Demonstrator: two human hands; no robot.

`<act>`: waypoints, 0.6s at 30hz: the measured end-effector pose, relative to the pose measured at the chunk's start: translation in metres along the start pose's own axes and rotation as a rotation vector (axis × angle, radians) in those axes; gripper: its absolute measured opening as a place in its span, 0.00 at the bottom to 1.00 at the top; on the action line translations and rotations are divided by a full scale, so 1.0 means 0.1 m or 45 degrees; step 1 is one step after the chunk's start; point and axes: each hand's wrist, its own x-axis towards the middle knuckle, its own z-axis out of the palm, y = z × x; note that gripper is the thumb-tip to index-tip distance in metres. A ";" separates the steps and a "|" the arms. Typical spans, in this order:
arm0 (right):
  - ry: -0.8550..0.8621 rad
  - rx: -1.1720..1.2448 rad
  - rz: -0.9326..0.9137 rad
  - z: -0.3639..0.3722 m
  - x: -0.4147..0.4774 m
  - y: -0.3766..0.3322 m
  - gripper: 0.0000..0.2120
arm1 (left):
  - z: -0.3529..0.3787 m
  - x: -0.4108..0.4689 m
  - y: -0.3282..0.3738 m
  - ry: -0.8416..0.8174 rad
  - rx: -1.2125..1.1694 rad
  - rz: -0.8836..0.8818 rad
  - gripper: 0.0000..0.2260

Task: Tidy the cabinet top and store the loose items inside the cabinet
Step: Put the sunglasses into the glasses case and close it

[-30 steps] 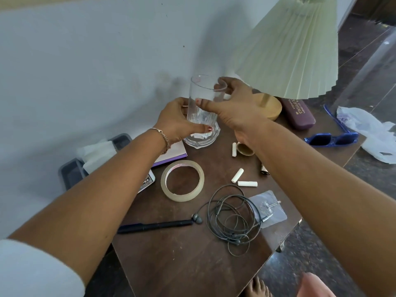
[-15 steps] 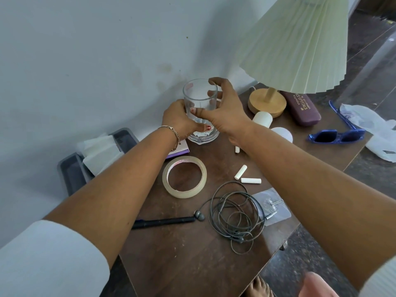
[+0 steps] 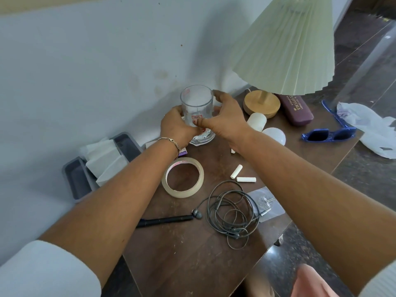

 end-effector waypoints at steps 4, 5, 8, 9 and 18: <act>0.032 -0.028 0.006 -0.21 -0.23 0.01 0.40 | 0.05 -0.23 0.08 0.146 0.012 0.056 0.28; 0.050 -0.002 0.011 -0.27 -0.30 0.02 0.39 | 0.08 -0.29 0.10 0.188 0.037 0.067 0.30; 0.105 0.020 0.028 -0.51 -0.49 0.05 0.33 | 0.18 -0.54 0.27 0.280 0.036 0.044 0.38; 0.128 -0.011 0.032 -0.62 -0.55 0.07 0.30 | 0.22 -0.62 0.36 0.312 0.033 0.048 0.39; 0.375 -0.174 0.156 -1.56 -0.81 0.50 0.15 | 0.88 -1.11 1.01 0.287 -0.060 0.096 0.27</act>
